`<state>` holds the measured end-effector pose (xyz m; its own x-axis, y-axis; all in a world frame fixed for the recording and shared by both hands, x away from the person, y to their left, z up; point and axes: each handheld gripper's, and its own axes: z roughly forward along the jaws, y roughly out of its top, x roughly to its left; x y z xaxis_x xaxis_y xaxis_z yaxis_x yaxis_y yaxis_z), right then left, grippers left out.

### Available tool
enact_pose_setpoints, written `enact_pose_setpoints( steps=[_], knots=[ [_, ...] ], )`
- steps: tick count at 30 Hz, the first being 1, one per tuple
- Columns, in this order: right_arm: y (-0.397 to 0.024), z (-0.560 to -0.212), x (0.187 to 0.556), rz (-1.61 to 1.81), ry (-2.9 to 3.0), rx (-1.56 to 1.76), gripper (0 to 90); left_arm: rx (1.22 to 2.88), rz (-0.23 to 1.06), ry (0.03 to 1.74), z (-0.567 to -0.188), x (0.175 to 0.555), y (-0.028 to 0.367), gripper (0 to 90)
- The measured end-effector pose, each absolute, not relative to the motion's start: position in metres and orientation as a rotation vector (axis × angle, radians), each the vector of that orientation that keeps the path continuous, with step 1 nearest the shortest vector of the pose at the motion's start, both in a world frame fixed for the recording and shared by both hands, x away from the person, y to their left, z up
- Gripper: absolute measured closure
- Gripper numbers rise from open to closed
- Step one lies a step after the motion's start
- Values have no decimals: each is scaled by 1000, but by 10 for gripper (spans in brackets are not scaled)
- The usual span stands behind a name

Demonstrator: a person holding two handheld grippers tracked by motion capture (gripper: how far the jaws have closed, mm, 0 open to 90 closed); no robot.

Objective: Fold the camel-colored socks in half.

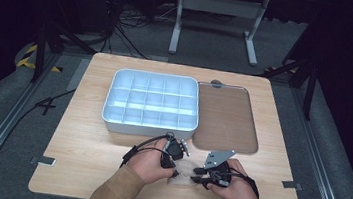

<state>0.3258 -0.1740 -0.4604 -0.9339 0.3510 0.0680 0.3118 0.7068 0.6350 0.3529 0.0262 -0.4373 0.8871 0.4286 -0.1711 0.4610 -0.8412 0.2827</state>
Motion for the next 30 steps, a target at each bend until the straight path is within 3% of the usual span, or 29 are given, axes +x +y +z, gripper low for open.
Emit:
enact_pose_setpoints(
  steps=[11, 30],
  knots=[
    [-175, -455, 325, 1051, 2803, 562, 610, 2653, -102, 657, -419, 350, 39, 572],
    [-187, -428, 324, 1225, 2681, 645, 608, 2569, -41, 684, -392, 344, 73, 514]
  ],
)
